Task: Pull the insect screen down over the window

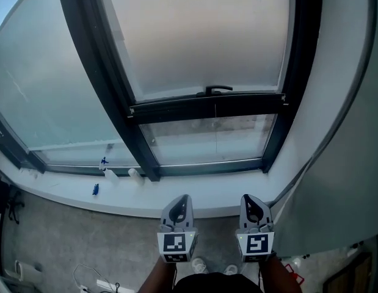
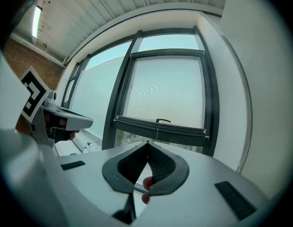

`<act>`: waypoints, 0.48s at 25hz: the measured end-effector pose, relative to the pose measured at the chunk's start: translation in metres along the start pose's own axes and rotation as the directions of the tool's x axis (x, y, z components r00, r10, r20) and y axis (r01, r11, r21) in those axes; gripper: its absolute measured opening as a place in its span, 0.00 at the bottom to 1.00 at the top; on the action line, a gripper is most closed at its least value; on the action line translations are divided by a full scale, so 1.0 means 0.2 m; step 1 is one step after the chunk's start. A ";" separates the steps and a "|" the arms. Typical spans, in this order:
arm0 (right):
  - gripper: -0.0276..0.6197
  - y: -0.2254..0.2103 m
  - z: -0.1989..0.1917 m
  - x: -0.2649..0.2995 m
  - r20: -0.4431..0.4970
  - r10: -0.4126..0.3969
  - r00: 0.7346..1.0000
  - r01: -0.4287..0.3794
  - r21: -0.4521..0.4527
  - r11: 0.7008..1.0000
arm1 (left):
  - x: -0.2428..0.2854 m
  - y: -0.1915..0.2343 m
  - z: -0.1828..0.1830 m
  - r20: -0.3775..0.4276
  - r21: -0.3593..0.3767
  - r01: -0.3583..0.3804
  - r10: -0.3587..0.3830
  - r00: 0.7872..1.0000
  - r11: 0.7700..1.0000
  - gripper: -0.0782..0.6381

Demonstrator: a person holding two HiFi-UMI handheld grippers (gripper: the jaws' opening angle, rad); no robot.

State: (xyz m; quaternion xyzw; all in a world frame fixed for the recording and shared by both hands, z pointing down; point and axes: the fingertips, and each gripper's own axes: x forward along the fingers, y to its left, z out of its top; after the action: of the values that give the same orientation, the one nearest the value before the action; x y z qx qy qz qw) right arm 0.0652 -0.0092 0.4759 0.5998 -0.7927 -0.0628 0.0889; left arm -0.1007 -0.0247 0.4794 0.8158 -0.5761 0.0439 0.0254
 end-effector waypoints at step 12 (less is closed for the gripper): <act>0.05 -0.07 -0.08 -0.19 -0.003 0.031 1.000 -0.031 -0.022 0.999 | -0.05 -0.26 -0.05 -0.023 0.086 0.010 -0.008 1.000 0.996 0.11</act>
State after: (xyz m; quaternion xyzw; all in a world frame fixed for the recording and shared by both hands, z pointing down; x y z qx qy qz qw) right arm 0.0914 0.0230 0.4859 0.5864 -0.8011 -0.0690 0.0976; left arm -0.0557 0.0030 0.4888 0.8181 -0.5698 0.0778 -0.0033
